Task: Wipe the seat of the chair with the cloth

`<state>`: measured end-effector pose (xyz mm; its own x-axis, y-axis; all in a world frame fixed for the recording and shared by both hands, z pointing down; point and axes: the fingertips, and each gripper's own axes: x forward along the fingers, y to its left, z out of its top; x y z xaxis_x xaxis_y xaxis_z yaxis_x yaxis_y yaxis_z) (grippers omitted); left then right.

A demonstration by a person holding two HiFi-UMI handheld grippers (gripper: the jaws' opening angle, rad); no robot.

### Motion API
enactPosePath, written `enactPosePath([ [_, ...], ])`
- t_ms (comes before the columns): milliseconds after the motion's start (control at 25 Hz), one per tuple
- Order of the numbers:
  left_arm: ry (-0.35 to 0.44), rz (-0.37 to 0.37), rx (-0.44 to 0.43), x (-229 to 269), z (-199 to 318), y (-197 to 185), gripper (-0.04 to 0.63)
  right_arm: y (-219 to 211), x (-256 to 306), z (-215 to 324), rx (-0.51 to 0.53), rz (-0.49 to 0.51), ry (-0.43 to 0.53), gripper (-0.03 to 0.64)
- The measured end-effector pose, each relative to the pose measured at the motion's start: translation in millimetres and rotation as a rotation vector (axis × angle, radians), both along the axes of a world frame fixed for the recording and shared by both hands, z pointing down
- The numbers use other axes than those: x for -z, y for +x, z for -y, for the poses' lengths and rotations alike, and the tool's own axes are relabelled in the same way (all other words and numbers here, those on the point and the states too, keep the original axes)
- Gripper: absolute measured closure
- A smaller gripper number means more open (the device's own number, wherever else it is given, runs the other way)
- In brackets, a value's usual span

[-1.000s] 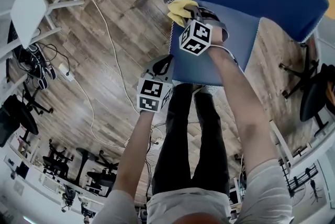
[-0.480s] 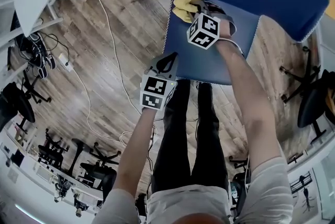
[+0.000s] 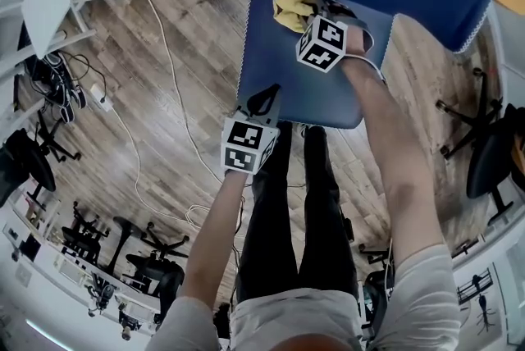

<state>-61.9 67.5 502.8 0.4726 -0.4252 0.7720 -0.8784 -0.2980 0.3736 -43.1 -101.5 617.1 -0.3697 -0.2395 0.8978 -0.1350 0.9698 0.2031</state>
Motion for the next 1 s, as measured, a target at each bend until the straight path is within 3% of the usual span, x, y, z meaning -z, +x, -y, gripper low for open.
enactPosePath([
  [1000,-0.009,0.023,-0.092,-4.1,-8.5,78.0,0.568,138.7,-5.8,2.7,-0.151,-0.038,0.006,0.546],
])
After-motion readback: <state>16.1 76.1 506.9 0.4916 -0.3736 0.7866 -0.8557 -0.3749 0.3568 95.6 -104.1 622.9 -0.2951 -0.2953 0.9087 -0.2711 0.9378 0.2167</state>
